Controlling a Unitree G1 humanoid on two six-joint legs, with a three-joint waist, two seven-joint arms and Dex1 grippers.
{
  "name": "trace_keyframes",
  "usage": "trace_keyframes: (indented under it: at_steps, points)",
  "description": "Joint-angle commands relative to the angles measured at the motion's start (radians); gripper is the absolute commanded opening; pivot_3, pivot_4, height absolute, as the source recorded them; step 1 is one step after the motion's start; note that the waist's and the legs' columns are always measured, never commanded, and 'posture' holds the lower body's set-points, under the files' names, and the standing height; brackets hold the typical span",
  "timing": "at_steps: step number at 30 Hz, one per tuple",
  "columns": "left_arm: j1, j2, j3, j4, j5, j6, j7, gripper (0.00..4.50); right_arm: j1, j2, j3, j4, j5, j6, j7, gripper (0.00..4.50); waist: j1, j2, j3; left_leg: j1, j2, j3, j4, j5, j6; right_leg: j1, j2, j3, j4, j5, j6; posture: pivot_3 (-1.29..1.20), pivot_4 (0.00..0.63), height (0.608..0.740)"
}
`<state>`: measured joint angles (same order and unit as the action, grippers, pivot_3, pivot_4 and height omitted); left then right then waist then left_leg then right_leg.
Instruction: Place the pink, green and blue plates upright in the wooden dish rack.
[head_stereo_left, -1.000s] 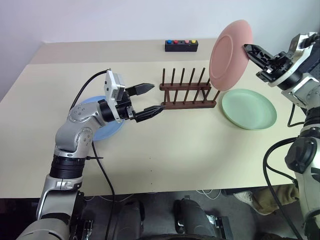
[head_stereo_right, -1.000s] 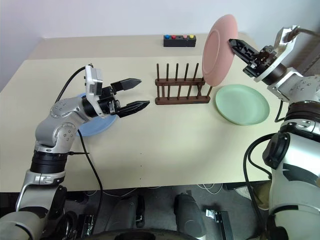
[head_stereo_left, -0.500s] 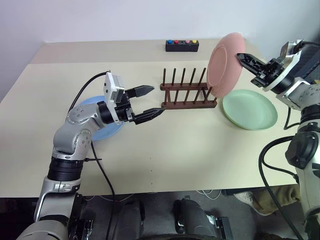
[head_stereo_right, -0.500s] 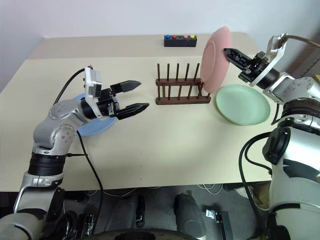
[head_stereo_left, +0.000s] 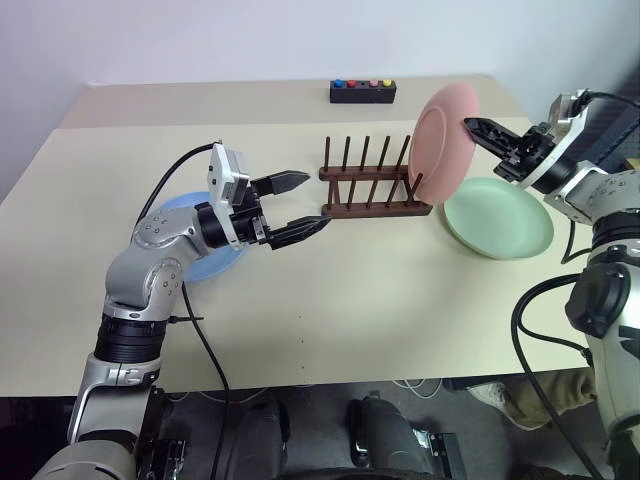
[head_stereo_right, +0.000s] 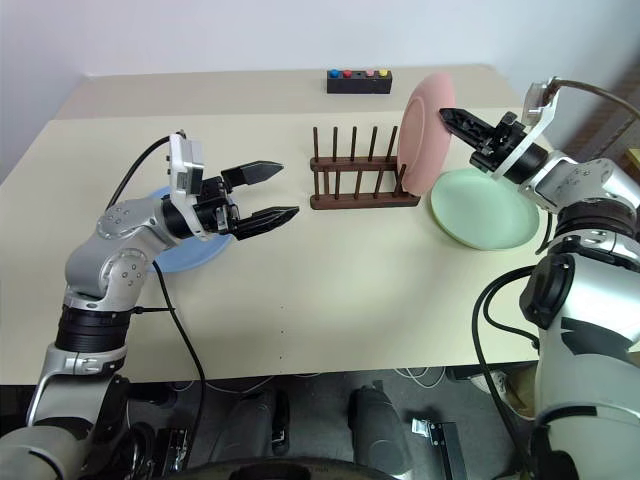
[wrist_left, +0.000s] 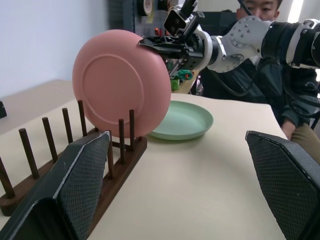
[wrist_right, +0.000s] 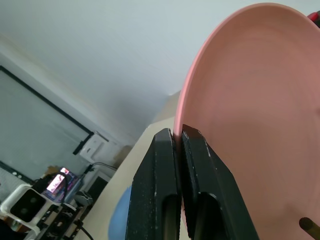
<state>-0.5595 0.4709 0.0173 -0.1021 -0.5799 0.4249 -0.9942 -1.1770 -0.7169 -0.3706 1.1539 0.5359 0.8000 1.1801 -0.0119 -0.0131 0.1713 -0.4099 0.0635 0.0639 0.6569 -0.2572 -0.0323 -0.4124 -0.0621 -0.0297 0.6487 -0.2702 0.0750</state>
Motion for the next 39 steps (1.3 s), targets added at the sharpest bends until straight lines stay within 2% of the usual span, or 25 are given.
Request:
trace_keyframes:
  at_steps: [1, 2, 5, 8, 12, 13, 23, 29, 32, 34, 39]
  points:
    - [0.004, 0.009, 0.025, -0.047, -0.021, -0.003, 0.005, 4.50, -0.024, -0.004, -0.021, -0.013, 0.006, -0.001, 0.008, 0.02, 0.000, 0.000, 0.000, 0.000, 0.000, 0.000, 0.000, 0.000, 0.000, 0.000, 0.000, 0.000, 0.000, 0.000, 0.000, 0.00, 0.150, 0.740]
    - [0.005, 0.009, 0.026, -0.049, -0.021, -0.002, 0.005, 4.50, -0.025, -0.003, -0.022, -0.012, 0.006, 0.003, 0.012, 0.02, 0.000, 0.000, 0.000, 0.000, 0.000, 0.000, 0.000, 0.000, 0.000, 0.000, 0.000, 0.000, 0.000, 0.000, 0.000, 0.00, 0.150, 0.740]
    - [0.011, 0.009, 0.027, -0.057, -0.022, 0.000, 0.009, 4.50, -0.028, -0.006, -0.026, -0.006, 0.007, 0.021, 0.007, 0.86, 0.000, 0.000, 0.000, 0.000, 0.000, 0.000, 0.000, 0.000, 0.000, 0.000, 0.000, 0.000, 0.000, 0.000, 0.000, 0.00, 0.150, 0.740]
    - [0.014, 0.010, 0.029, -0.063, -0.024, 0.003, 0.013, 4.50, -0.027, -0.008, -0.024, -0.006, 0.004, 0.026, 0.014, 2.25, 0.000, 0.000, 0.000, 0.000, 0.000, 0.000, 0.000, 0.000, 0.000, 0.000, 0.000, 0.000, 0.000, 0.000, 0.000, 0.00, 0.150, 0.740]
    - [0.015, 0.012, 0.029, -0.065, -0.026, 0.004, 0.013, 4.50, -0.026, -0.008, -0.033, -0.010, 0.004, -0.004, -0.005, 4.36, 0.000, 0.000, 0.000, 0.000, 0.000, 0.000, 0.000, 0.000, 0.000, 0.000, 0.000, 0.000, 0.000, 0.000, 0.000, 0.00, 0.150, 0.740]
    - [0.013, 0.011, 0.029, -0.064, -0.026, 0.005, 0.013, 4.50, -0.025, -0.007, -0.035, -0.014, 0.003, -0.024, -0.012, 4.48, 0.000, 0.000, 0.000, 0.000, 0.000, 0.000, 0.000, 0.000, 0.000, 0.000, 0.000, 0.000, 0.000, 0.000, 0.000, 0.00, 0.150, 0.740]
    - [0.000, 0.006, 0.016, -0.048, -0.023, -0.003, 0.005, 4.50, -0.033, -0.059, -0.119, -0.050, 0.057, -0.051, -0.016, 4.48, 0.001, 0.000, 0.000, 0.000, 0.000, 0.000, 0.000, 0.000, 0.000, 0.000, 0.000, 0.000, 0.000, 0.000, 0.000, 0.00, 0.150, 0.740]
    - [-0.011, -0.001, 0.013, -0.032, -0.025, -0.004, -0.005, 4.50, -0.038, -0.096, -0.276, -0.070, 0.140, -0.161, -0.167, 4.48, 0.001, 0.000, 0.000, 0.000, 0.000, 0.000, 0.000, 0.000, 0.000, 0.000, 0.000, 0.000, 0.000, 0.000, 0.000, 0.00, 0.150, 0.740]
    - [-0.013, -0.003, 0.010, -0.027, -0.024, -0.004, -0.012, 4.50, -0.007, -0.108, -0.311, -0.135, 0.153, -0.220, -0.218, 4.48, 0.001, 0.001, 0.000, 0.000, 0.000, 0.000, 0.000, 0.000, 0.000, 0.000, 0.000, 0.000, -0.001, 0.000, 0.000, 0.00, 0.150, 0.740]
    - [-0.015, -0.005, 0.009, -0.025, -0.036, 0.011, -0.019, 4.50, 0.053, -0.107, -0.289, -0.220, 0.116, -0.281, -0.251, 4.48, 0.001, 0.000, 0.000, 0.000, 0.000, 0.000, -0.001, 0.000, 0.000, 0.000, 0.000, 0.000, -0.001, 0.000, 0.000, 0.00, 0.150, 0.740]
    - [-0.029, 0.007, -0.020, -0.002, -0.048, 0.075, -0.054, 4.50, 0.319, -0.110, -0.187, -0.530, 0.027, -0.350, -0.269, 4.48, 0.001, 0.001, 0.000, 0.000, 0.000, 0.000, -0.001, 0.000, 0.000, 0.001, 0.000, 0.000, -0.001, 0.000, 0.000, 0.00, 0.150, 0.740]
